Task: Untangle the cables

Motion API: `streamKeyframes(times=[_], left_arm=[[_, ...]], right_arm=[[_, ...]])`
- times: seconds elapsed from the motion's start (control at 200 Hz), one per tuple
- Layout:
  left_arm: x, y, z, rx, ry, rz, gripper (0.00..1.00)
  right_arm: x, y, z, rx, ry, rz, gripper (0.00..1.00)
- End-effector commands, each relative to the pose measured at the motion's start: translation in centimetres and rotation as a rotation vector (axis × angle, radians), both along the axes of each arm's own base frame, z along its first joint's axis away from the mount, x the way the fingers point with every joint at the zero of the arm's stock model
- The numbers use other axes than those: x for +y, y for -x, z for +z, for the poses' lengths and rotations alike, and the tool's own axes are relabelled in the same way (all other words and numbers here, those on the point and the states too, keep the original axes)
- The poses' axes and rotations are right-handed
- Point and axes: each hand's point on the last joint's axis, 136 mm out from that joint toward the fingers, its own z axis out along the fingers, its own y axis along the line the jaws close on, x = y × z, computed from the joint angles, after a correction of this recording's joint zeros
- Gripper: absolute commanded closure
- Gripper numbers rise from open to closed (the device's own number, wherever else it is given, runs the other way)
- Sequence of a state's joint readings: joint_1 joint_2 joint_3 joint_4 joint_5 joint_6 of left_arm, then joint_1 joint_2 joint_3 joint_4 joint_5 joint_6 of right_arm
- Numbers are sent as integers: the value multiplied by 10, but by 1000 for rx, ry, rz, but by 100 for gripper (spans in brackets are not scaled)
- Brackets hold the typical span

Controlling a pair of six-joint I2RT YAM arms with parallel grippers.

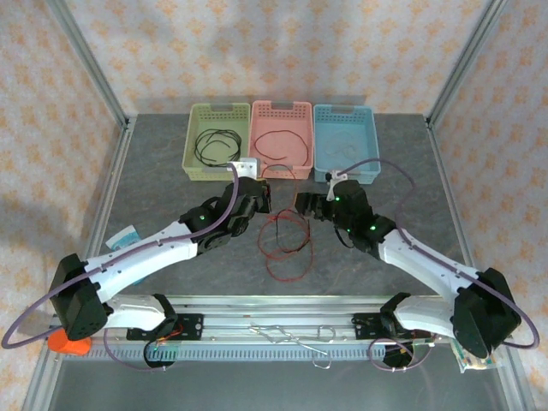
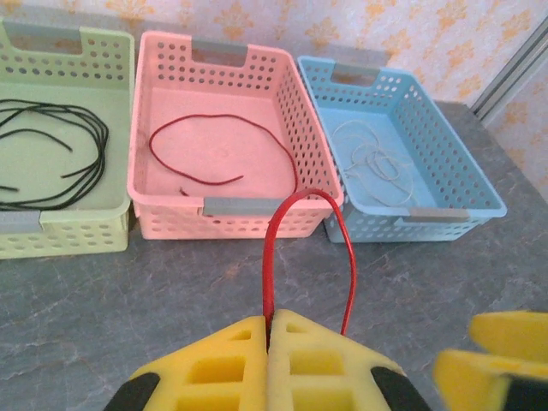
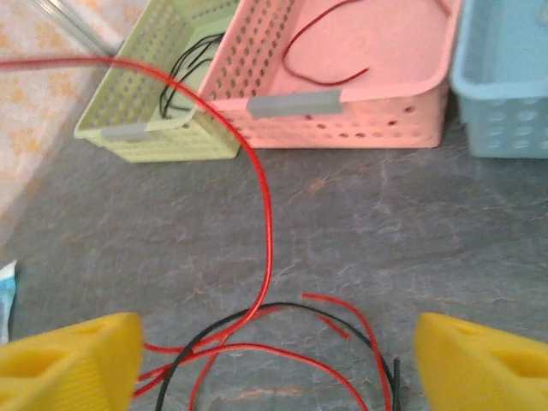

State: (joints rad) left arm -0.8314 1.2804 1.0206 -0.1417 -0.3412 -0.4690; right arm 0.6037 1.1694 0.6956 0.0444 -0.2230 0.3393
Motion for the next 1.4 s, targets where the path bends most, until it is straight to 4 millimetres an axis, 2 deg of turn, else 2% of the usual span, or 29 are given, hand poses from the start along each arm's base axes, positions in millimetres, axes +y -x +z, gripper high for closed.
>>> streamKeyframes(times=[0.0, 0.085, 0.25, 0.405, 0.676, 0.766, 1.051, 1.156, 1.327, 1.397], left_arm=[[-7, 1, 29, -53, 37, -29, 100], [-8, 1, 32, -56, 45, -34, 100], [-12, 2, 43, -69, 72, -49, 100], [-12, 2, 48, -76, 80, -54, 100], [-13, 3, 40, -59, 74, -57, 100], [-12, 3, 36, -54, 76, -54, 100], [-11, 6, 20, -28, 76, -49, 100], [-8, 6, 17, -25, 75, -40, 100], [-4, 6, 20, -37, 67, -26, 100], [-3, 6, 20, -37, 67, -24, 88]], right_arm=[[25, 2, 4, 2, -115, 75, 9], [33, -1, 0, 21, -161, 73, 6], [36, -18, -15, 70, -182, -14, 7], [31, -36, -31, 98, -140, -108, 14], [40, -60, -35, 59, -89, -116, 30], [43, -65, -38, 58, -81, -115, 38], [40, -71, -27, 16, -64, -132, 69], [34, -70, -19, -5, -50, -144, 82], [24, -67, 3, -48, -22, -162, 97], [20, -64, 13, -65, -12, -165, 100]])
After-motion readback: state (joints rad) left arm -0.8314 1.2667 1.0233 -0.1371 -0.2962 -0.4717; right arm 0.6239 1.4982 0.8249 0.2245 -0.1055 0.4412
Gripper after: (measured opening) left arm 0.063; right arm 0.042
